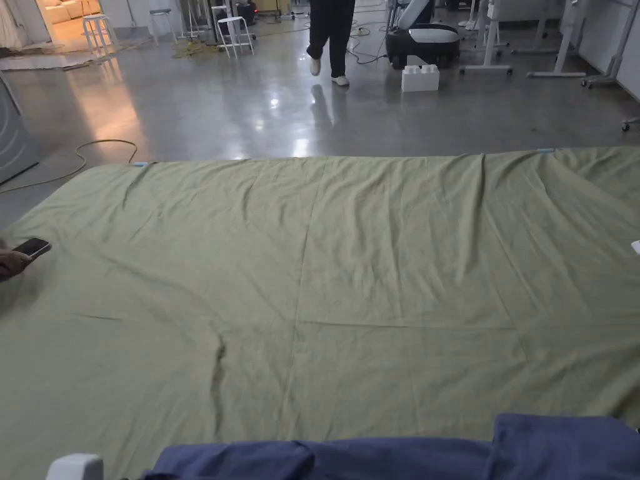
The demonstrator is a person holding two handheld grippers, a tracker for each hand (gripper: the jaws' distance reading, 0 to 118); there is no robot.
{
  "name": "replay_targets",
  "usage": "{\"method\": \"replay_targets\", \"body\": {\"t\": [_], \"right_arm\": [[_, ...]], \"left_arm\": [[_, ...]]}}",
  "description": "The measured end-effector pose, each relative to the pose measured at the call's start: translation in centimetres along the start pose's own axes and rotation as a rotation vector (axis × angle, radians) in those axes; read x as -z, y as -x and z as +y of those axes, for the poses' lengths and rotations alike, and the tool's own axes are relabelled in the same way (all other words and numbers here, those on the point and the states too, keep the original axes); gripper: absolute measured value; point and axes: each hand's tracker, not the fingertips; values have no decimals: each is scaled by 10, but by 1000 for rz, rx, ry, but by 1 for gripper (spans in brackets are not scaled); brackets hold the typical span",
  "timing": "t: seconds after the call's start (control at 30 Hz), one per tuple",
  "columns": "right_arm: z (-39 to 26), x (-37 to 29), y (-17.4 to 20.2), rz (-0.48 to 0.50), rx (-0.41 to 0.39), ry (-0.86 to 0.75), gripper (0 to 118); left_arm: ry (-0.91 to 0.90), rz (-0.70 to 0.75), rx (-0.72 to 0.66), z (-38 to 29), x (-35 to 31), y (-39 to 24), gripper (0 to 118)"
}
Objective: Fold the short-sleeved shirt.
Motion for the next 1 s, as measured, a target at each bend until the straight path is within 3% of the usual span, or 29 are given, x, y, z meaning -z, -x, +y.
{"method": "replay_targets", "body": {"t": [0.03,0.07,0.13,0.2,0.23,0.27,0.43,0.57,0.67,0.73,0.77,0.83,0.87,0.9,0.93,0.97,1.0], "right_arm": [[-6,6,1,-3,11,7,5],[-11,11,3,-3,9,7,7],[-16,20,4,-32,32,14,10],[-20,22,7,-54,36,25,41],[-24,23,0,-57,41,18,55],[-25,20,-6,-69,44,2,62],[-7,-35,-2,-76,33,-195,62],[17,-92,33,-8,-42,-424,70],[23,-124,65,35,-78,-585,70],[21,-137,81,25,-107,-684,70],[21,-141,88,20,-133,-713,66],[19,-144,101,36,-138,-701,50],[19,-145,105,45,-153,-710,34],[19,-145,107,55,-161,-709,19],[19,-144,113,64,-169,-709,9],[19,-144,114,70,-170,-705,4],[19,-144,116,84,-163,-696,3]], "left_arm": [[5,4,12,-5,6,-1,8],[7,7,12,-9,11,0,20],[7,28,3,-16,20,2,25],[4,116,-10,-17,21,2,67],[-18,101,-22,-17,14,5,83],[-60,88,-50,-14,5,7,89],[-326,102,16,19,-73,-14,89],[-559,65,71,48,-139,-51,88],[-676,65,115,47,-174,-82,87],[-748,157,92,37,-186,-101,85],[-749,163,100,36,-189,-106,79],[-724,131,135,28,-190,-116,50],[-727,116,159,27,-193,-120,25],[-730,117,166,26,-196,-124,13],[-732,117,179,25,-198,-128,11],[-741,122,192,23,-199,-128,1],[-746,107,201,23,-202,-129,0]]}}
